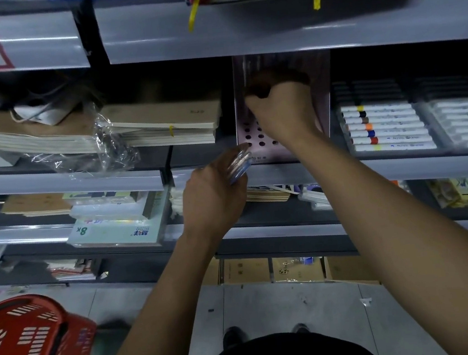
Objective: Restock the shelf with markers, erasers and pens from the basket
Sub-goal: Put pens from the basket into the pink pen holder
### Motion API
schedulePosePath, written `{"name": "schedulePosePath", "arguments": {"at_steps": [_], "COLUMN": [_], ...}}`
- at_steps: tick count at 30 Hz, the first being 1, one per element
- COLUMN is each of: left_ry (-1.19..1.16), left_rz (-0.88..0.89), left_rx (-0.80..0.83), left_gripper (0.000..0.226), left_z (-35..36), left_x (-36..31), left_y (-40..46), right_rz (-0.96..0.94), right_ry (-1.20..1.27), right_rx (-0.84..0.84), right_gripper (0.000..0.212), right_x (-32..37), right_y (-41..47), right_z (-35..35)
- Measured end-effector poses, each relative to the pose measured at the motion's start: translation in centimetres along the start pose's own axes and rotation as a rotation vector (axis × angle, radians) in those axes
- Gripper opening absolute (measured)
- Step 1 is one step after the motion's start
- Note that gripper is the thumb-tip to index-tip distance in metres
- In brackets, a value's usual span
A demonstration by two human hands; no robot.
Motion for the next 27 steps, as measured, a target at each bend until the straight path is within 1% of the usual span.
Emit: {"name": "schedulePosePath", "arguments": {"at_steps": [2,5,6,7,8,9,12,13,15,18,21,23,25,27], "left_ry": [0.000,-0.030,-0.077,-0.145,-0.238,-0.364,-0.884,-1.039,-1.217,-1.351,-1.450,-1.502,-1.539,-1.528], "left_rz": [-0.005,-0.034,-0.050,-0.066,-0.093,-0.151,-0.440,-0.500,-0.552,-0.578,-0.622,-0.639,-0.639,-0.641], "left_rx": [0.005,0.034,0.046,0.050,0.054,0.068,0.188,0.230,0.296,0.354,0.354,0.344,0.343,0.347], "left_gripper": [0.043,0.039,0.035,0.026,0.014,0.008,0.021,0.022,0.020,0.021,0.018,0.025,0.031,0.032], "left_z": [0.1,0.3,0.3,0.4,0.4,0.5,2.0,2.4,2.8,3.1,3.1,3.0,2.7,2.6], "left_x": [0.3,0.4,0.3,0.1,0.0,0.1,0.9,0.7,0.3,-0.4,-1.1,-1.6,-1.9,-1.9], "left_y": [-0.1,-0.1,-0.1,-0.2,-0.2,-0.3,-1.1,-1.4,-1.6,-1.6,-1.4,-1.4,-1.4,-1.5], "right_rz": [-0.015,-0.010,-0.012,-0.019,-0.026,-0.029,-0.051,-0.058,-0.075,-0.086,-0.094,-0.133,-0.181,-0.222], "right_ry": [-0.040,-0.015,-0.009,-0.006,0.003,0.018,0.063,0.084,0.155,0.255,0.328,0.363,0.402,0.405], "right_rx": [0.018,0.014,0.013,0.008,-0.002,-0.017,-0.106,-0.141,-0.179,-0.134,-0.089,-0.049,0.031,0.105], "right_gripper": [0.018,0.020,0.021,0.023,0.023,0.022,0.017,0.014,0.011,0.013,0.010,0.009,0.005,0.003], "right_x": [0.0,0.1,0.1,0.1,0.0,-0.1,-0.3,-0.4,-0.4,-0.2,0.4,1.0,1.6,2.1], "right_y": [-0.2,-0.3,-0.3,-0.4,-0.5,-0.8,-2.2,-2.8,-4.1,-6.1,-7.9,-9.0,-9.9,-10.7], "right_z": [0.3,0.0,-0.1,-0.2,-0.4,-0.6,-1.4,-1.8,-2.4,-2.4,-2.2,-2.2,-2.0,-1.6]}}
Point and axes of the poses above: each hand's wrist, its own y-axis towards the middle knuckle, its own z-axis out of the palm, x = y × z, the point moved 9 cm from there along y, towards the middle knuckle, and after that the axes turned 1 degree about -z, right-handed, at the moved point
